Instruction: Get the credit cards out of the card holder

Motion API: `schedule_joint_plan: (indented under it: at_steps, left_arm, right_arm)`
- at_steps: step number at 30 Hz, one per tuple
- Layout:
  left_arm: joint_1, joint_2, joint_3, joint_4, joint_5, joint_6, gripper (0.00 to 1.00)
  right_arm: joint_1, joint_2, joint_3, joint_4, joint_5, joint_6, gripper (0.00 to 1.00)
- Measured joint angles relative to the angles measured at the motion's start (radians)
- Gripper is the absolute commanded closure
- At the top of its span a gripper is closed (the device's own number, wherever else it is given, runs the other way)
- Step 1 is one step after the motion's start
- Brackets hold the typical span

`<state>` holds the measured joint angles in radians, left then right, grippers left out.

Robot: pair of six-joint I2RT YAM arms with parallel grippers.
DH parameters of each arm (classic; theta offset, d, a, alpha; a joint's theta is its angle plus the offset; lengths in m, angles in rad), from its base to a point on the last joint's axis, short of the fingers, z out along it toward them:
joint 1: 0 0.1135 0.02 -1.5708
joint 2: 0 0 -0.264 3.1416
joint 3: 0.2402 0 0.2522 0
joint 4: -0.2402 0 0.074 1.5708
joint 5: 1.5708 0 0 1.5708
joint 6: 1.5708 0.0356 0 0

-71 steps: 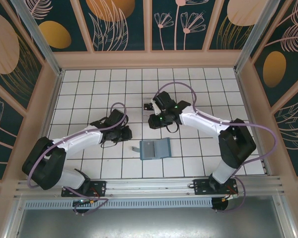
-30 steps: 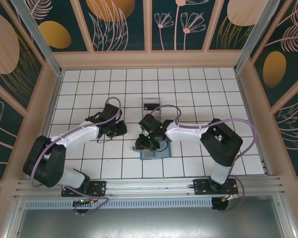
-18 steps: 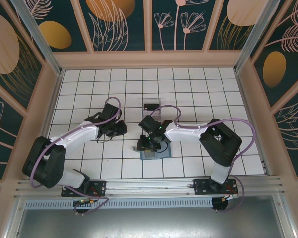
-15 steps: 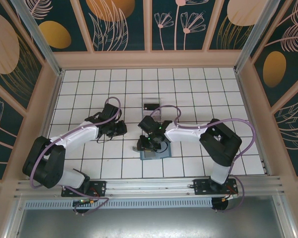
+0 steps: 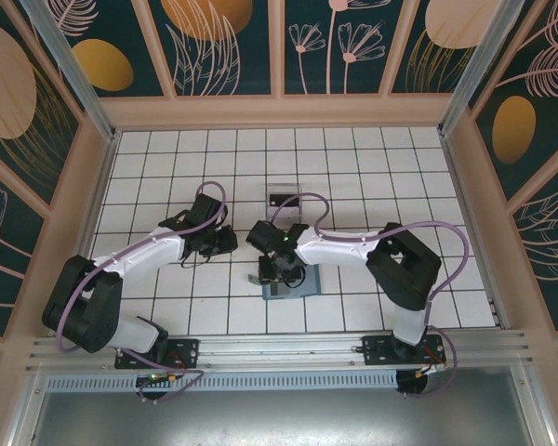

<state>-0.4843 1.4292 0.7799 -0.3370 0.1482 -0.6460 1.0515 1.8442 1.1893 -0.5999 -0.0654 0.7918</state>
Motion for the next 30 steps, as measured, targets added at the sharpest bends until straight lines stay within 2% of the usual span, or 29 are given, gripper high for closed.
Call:
schedule_joint_plan:
  at_steps: [12, 30]
  left_arm:
    - [0.0, 0.0, 0.0, 0.0, 0.0, 0.0, 0.82]
    - [0.0, 0.003, 0.0, 0.0, 0.0, 0.007, 0.82]
  right_arm:
    - [0.018, 0.025, 0.05, -0.157, 0.142, 0.0, 0.54]
    - [0.031, 0.025, 0.073, -0.28, 0.259, 0.007, 0.49]
